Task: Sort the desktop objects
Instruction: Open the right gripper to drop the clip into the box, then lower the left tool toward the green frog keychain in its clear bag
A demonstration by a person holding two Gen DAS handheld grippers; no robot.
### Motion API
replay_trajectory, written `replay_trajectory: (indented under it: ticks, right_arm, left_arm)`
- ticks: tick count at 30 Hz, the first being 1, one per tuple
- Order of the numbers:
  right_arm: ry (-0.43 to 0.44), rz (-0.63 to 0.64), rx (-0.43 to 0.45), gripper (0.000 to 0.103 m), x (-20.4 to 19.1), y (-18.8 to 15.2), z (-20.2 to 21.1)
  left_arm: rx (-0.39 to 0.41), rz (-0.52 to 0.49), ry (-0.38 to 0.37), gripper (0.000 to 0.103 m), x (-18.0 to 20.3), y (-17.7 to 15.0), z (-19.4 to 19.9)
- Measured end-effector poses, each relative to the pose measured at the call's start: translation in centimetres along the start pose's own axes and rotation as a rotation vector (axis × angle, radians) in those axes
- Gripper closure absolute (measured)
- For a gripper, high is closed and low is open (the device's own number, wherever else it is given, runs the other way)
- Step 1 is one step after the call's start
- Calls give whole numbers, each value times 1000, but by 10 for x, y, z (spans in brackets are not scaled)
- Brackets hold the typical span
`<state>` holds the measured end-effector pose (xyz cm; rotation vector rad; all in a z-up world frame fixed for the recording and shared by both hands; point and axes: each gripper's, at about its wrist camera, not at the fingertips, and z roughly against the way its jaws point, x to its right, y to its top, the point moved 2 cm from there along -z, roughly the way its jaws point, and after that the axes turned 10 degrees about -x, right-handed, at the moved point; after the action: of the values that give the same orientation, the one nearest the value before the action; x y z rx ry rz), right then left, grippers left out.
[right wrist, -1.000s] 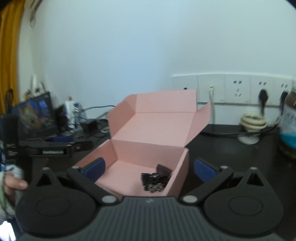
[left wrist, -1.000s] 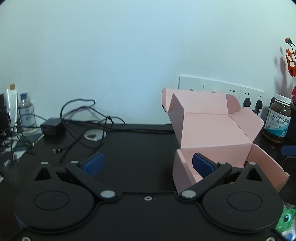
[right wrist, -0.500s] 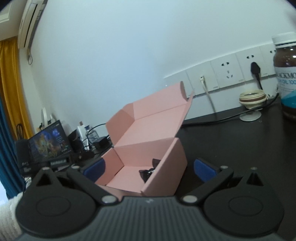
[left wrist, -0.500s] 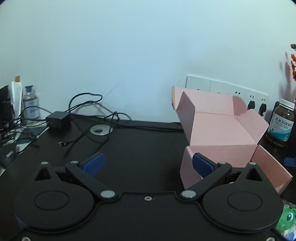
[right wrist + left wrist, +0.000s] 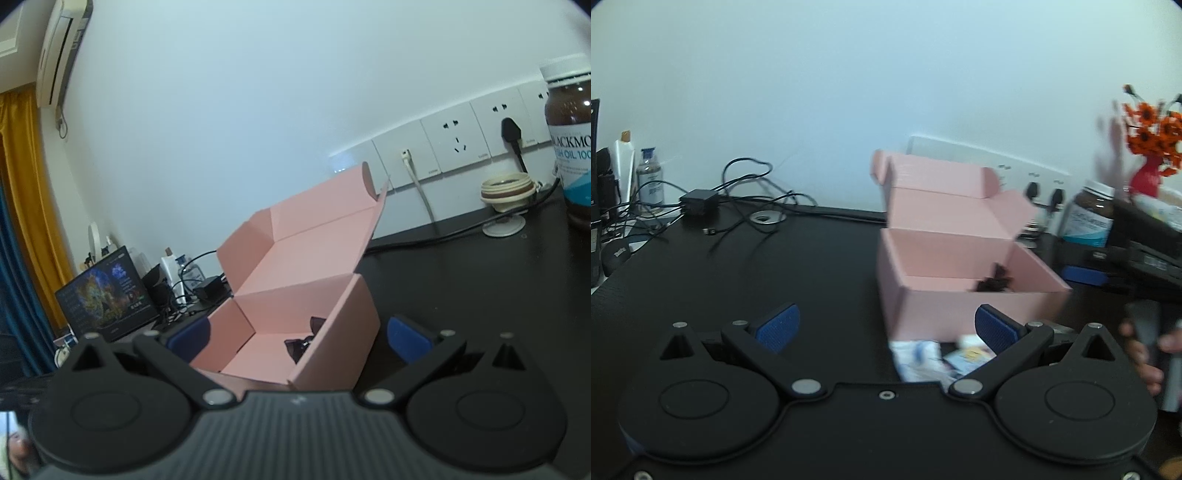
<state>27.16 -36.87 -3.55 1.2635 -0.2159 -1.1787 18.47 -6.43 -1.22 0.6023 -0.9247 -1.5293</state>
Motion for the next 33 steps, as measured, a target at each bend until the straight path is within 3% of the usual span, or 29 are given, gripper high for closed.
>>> replay_trajectory:
  ticks: [9, 15, 23, 27, 33]
  right_arm:
    - [7, -32, 11, 1, 4, 0, 2]
    - [13, -32, 8, 1, 5, 0, 2]
    - [19, -35, 4, 1, 6, 0, 1]
    - [22, -34, 1, 1, 6, 1, 0]
    - [26, -32, -4, 1, 6, 1, 0]
  left_arm:
    - [57, -210, -24, 0, 66, -22, 5]
    - [39, -320, -60, 0, 88, -27, -5]
    - [-95, -376, -112, 6, 99, -25, -29]
    - [-105, -389, -105, 12, 98, -20, -34]
    - [-136, -343, -127, 12, 89, -13, -45]
